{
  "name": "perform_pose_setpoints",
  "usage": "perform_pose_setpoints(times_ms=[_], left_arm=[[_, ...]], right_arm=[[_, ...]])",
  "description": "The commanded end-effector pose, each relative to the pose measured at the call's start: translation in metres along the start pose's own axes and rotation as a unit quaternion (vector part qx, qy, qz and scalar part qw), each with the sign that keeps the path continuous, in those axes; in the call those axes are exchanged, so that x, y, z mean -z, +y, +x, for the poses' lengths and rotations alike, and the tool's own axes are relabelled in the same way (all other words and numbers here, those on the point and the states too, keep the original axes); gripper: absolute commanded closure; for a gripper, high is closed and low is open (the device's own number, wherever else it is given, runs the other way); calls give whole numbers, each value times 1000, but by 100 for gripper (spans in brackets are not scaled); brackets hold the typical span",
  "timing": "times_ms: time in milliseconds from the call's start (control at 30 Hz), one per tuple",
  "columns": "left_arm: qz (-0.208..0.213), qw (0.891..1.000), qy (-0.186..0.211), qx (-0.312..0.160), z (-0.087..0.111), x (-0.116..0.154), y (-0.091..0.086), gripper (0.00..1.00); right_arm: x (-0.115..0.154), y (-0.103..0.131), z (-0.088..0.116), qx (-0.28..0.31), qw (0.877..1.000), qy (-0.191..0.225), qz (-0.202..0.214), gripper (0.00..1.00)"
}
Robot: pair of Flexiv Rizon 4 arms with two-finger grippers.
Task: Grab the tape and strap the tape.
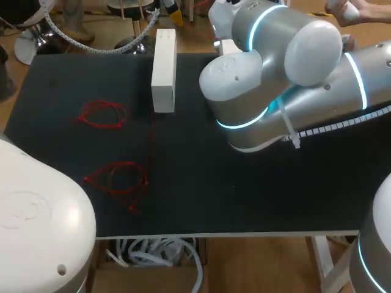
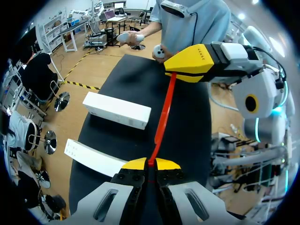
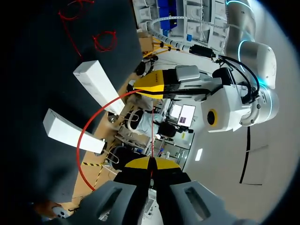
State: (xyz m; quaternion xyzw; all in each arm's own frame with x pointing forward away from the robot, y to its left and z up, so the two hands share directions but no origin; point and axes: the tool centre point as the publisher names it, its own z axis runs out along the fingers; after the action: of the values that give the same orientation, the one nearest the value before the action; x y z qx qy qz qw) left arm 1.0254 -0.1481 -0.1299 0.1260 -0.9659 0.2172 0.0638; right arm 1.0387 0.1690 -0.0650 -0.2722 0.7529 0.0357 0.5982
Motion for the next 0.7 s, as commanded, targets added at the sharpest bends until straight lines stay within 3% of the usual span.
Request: perform_pose_setpoints(times_ms=[33,700], left_arm=[[-2,1000,0,1,0,0,-1,100],[-2,1000,0,1,0,0,-1,100]], right_arm=[[1,0,-4,2,1000,13,-1,100],[-4,-3,-4,29,999,23,-9,100]])
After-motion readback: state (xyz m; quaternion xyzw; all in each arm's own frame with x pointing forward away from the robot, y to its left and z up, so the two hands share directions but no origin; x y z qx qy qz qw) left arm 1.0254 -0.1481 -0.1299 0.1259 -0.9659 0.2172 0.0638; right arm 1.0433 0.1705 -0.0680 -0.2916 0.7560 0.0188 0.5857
